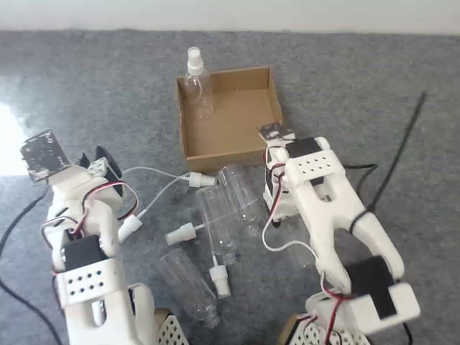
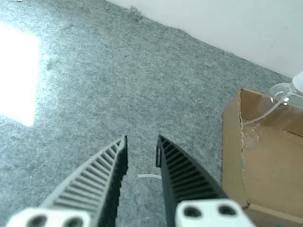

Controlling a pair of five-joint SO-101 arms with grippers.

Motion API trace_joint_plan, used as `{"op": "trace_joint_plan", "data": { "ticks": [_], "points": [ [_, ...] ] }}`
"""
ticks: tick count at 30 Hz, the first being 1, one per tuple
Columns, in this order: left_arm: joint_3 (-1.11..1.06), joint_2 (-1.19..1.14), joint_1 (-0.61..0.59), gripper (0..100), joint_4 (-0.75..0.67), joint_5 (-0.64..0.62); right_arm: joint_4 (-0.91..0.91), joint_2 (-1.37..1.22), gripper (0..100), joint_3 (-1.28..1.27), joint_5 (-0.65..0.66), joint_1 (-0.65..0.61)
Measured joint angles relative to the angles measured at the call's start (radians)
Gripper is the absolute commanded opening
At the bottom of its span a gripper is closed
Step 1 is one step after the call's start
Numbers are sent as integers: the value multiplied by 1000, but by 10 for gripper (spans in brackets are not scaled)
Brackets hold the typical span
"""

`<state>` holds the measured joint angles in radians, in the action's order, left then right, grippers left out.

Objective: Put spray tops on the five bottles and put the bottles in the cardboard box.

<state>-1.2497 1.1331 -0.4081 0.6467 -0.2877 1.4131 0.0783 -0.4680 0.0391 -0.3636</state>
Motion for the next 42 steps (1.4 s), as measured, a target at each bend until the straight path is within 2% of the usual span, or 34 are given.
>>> {"op": "trace_joint_plan", "data": {
  "ticks": [15, 25, 27, 33, 42],
  "points": [
    [0, 0, 0, 94, 0, 0, 89, 433, 57, 0, -3, -3],
    [0, 0, 0, 94, 0, 0, 46, 644, 57, 0, -9, -87],
    [0, 0, 0, 94, 0, 0, 14, 663, 57, 0, -48, -87],
    [0, 0, 0, 94, 0, 0, -71, 674, 57, 0, -275, -87],
    [0, 0, 2, 95, 0, 0, -255, 758, 57, -229, -313, -87]
  ]
}}
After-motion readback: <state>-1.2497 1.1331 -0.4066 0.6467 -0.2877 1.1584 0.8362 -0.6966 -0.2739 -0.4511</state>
